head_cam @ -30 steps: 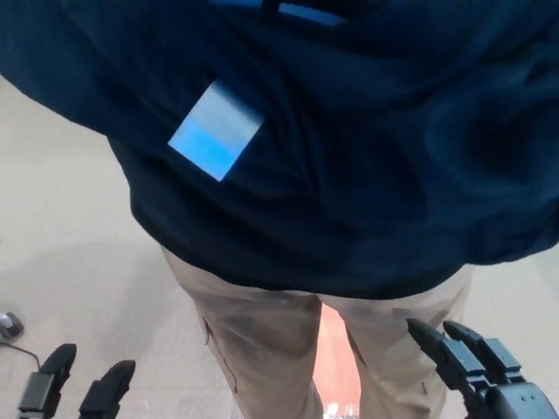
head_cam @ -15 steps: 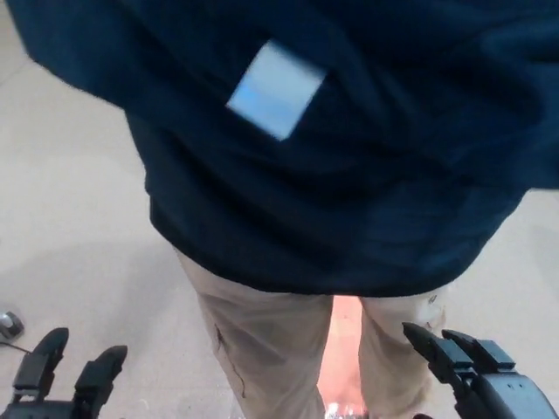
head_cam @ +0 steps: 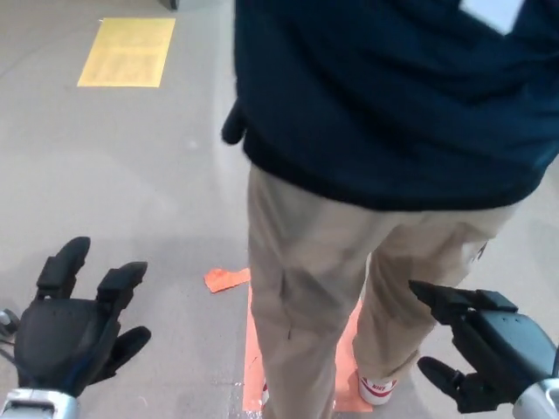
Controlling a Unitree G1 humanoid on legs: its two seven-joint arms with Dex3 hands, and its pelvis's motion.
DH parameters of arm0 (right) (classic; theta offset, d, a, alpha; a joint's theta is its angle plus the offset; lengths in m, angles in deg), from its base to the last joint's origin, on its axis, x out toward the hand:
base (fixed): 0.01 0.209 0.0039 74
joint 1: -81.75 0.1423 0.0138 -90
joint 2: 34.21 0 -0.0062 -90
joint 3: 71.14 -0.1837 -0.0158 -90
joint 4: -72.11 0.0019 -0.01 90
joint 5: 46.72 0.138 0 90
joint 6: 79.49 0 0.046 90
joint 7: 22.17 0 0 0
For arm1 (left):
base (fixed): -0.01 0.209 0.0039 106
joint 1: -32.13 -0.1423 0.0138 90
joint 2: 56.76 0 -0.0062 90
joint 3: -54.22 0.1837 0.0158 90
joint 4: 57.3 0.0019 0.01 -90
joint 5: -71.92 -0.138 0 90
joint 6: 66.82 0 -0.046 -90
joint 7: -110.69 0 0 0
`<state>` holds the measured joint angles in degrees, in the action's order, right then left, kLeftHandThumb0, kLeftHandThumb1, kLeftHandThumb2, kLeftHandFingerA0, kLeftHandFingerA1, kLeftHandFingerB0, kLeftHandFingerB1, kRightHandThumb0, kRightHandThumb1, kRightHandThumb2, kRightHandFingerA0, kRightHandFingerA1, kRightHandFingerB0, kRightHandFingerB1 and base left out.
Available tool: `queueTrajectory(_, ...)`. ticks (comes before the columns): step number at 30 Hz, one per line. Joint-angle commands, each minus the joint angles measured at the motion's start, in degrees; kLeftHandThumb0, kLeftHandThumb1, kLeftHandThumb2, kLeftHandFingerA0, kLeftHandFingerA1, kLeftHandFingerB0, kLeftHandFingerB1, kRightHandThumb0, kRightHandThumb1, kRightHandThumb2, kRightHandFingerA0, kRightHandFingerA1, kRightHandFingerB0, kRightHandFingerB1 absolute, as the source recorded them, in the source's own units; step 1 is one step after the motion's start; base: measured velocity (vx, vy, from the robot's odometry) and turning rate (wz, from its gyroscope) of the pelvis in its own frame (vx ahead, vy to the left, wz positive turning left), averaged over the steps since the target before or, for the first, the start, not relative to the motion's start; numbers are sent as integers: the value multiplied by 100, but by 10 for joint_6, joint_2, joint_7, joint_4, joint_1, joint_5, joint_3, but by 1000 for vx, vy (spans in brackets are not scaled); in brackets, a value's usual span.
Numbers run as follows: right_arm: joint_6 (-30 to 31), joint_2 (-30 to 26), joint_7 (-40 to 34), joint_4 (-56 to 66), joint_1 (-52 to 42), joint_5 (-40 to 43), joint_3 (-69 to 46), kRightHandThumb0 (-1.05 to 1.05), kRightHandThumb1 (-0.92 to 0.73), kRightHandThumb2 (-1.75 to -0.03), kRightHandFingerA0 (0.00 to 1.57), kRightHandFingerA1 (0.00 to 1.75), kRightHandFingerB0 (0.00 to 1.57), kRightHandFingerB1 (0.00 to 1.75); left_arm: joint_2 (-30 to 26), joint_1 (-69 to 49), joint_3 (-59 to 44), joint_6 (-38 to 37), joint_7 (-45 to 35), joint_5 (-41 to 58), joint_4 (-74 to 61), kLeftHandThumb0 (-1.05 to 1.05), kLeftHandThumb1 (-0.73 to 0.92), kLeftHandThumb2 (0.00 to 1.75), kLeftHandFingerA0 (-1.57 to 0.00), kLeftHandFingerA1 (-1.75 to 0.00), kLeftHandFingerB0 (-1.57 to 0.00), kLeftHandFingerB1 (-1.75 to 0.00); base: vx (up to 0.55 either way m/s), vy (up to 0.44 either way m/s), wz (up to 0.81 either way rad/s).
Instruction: A person hands a coat to the robot and the robot grabs it with both hands and holds it while the person wears the coat.
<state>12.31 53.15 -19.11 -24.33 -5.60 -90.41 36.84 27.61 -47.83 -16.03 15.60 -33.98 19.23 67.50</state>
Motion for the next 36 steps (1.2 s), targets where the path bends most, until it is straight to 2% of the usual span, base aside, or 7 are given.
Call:
queueTrajectory(1,84,-25,106,-22,36,-30,27,-69,-89,-68,10,24,10,24,-25,14,17,15,-93,13,16,-72,89,68,-31,-30,-36,-32,0,0,0)
queueTrajectory(3,83,-28,106,-34,47,-37,39,-69,-89,-68,9,24,13,26,-28,14,20,10,-106,19,16,-72,89,68,-30,-30,-36,-32,0,0,0)
queueTrajectory(4,82,-29,104,-39,53,-38,45,-69,-69,-104,4,33,5,40,-30,16,21,4,-109,23,18,-72,89,68,-30,-30,-36,-32,0,0,0)
queueTrajectory(11,76,-27,108,-79,96,-33,75,-69,-71,-105,2,31,6,40,-45,32,33,-6,-166,39,24,-74,92,68,-23,-28,-29,-30,0,0,0)
queueTrajectory(25,73,-23,83,-92,90,-37,102,-72,-74,-106,2,36,14,43,-47,9,47,-9,-166,48,26,-74,91,68,-23,-29,-27,-29,0,0,0)
queueTrajectory(26,69,-24,76,-93,87,-37,103,-33,-59,-114,0,47,0,45,-46,6,48,-10,-159,48,29,-74,90,68,-24,-29,-28,-30,0,0,0)
queueTrajectory(36,62,-21,65,-95,84,-43,121,-32,-61,-114,0,46,0,45,-47,-14,52,-5,-162,50,18,-73,90,68,-23,-29,-26,-29,0,0,0)
